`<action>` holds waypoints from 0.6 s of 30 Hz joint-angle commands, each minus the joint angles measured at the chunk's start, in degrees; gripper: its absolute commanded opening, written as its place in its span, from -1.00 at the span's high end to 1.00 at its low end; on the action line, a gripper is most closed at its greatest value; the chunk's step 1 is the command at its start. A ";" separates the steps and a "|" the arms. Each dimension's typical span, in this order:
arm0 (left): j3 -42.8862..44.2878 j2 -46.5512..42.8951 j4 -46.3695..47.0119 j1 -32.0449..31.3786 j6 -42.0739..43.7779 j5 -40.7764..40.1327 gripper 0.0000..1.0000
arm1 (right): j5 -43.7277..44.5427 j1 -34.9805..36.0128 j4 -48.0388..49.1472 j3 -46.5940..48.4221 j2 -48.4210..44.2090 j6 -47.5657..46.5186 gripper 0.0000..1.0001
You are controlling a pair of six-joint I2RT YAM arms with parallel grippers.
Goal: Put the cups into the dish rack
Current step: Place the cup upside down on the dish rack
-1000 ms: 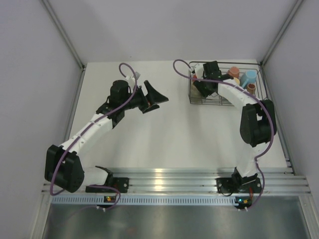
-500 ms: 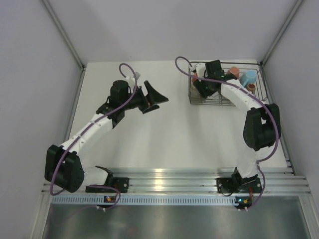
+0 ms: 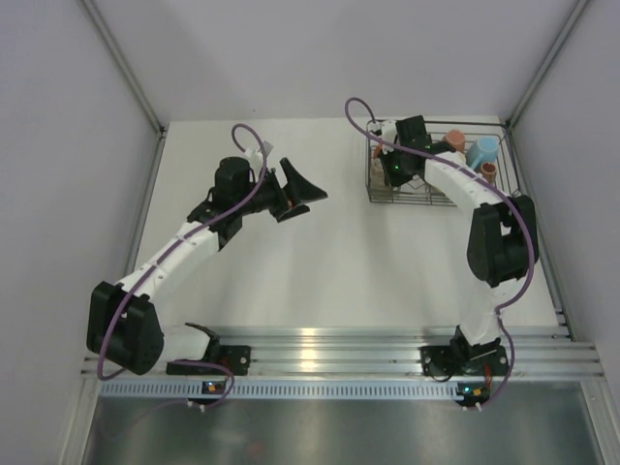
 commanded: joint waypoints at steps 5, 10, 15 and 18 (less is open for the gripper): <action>0.65 0.41 0.93 -0.15 1.56 0.63 -0.96 | 0.70 -0.31 7.82 1.36 -2.43 2.68 1.00; 1.36 1.37 0.93 -0.15 1.74 0.89 -0.96 | -0.53 -0.40 6.33 2.85 0.46 2.51 1.00; 1.18 1.37 0.93 -0.15 1.92 0.63 -0.96 | -2.46 -0.48 4.04 1.89 0.39 2.59 1.00; 0.83 1.64 0.93 -0.15 1.74 0.63 -0.96 | -4.13 -0.48 2.29 0.39 -0.31 2.50 1.00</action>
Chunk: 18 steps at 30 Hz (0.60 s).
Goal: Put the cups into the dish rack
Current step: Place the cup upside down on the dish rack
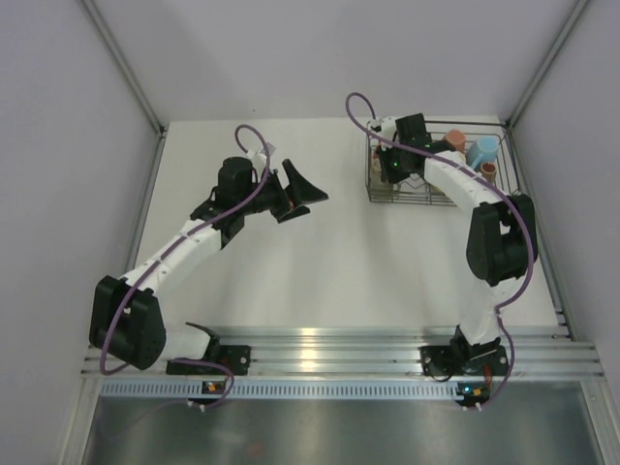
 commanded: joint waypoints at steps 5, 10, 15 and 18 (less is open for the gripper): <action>0.70 0.59 1.59 -0.15 0.34 1.31 -0.96 | -2.28 -0.27 -2.34 -3.03 -0.71 -0.10 1.00; 0.26 -0.02 1.59 -0.15 0.34 1.40 -0.96 | -2.27 -0.27 -6.03 -2.68 0.52 0.60 1.00; -1.15 -0.99 1.68 -0.15 0.16 1.31 -0.96 | -1.93 0.00 -6.74 -3.47 -2.02 1.04 1.00; -1.50 -1.25 1.94 -0.15 -0.01 1.40 -0.96 | -1.14 0.00 -7.17 -1.81 -2.91 1.13 0.99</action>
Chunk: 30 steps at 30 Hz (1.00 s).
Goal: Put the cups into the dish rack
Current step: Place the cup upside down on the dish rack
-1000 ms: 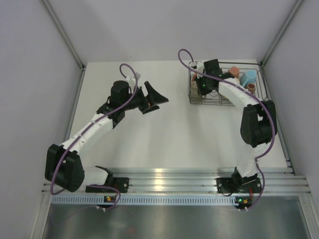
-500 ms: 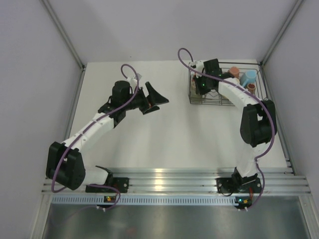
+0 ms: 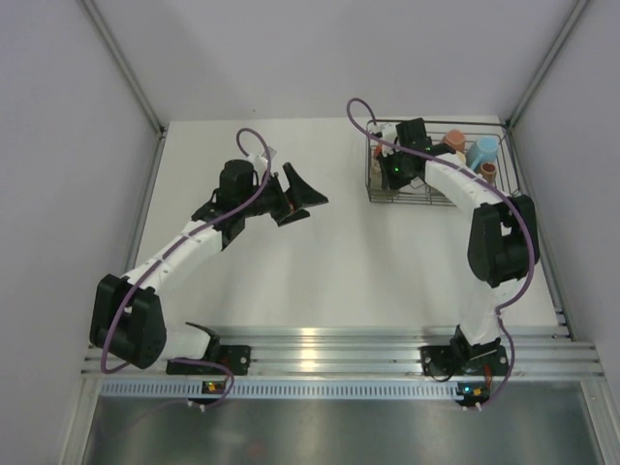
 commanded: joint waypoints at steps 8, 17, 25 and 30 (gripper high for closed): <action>-0.58 -2.31 1.77 -0.15 0.19 0.98 -0.96 | -0.39 0.08 -7.73 10.77 -4.23 3.33 0.20; 0.03 -2.40 0.80 -0.07 0.54 0.98 -0.96 | 3.81 0.09 -20.11 26.51 7.28 5.18 -0.49; 0.03 -2.92 0.80 -0.15 0.98 0.63 -0.96 | 5.58 0.00 -23.03 28.55 13.17 6.58 -0.47; 0.03 -2.92 -0.78 -0.15 1.06 0.63 -0.96 | 6.72 0.00 -22.42 26.71 13.96 7.11 -0.47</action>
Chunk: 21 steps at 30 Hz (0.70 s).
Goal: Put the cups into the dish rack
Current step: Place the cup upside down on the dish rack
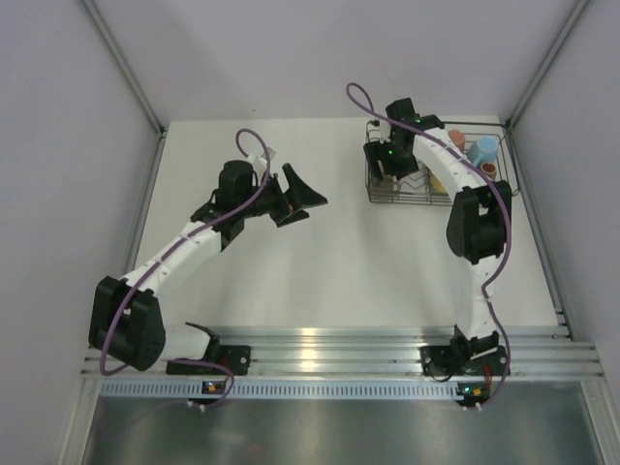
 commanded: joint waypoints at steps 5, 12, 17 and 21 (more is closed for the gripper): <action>0.08 -2.46 -0.28 -0.15 0.82 0.65 -0.96 | 0.86 0.09 0.41 -0.34 0.66 0.86 -0.48; -0.28 -3.08 -0.81 -0.15 0.91 0.39 -0.96 | -1.51 0.08 1.37 -1.21 3.03 0.68 -0.40; -0.54 -3.43 -0.72 -0.07 0.91 0.21 -0.96 | -1.60 0.00 1.90 -1.57 3.47 0.24 0.16; -0.54 -3.34 -0.81 -0.07 0.74 0.30 -0.96 | -0.28 0.08 2.86 -2.79 2.60 -0.28 0.98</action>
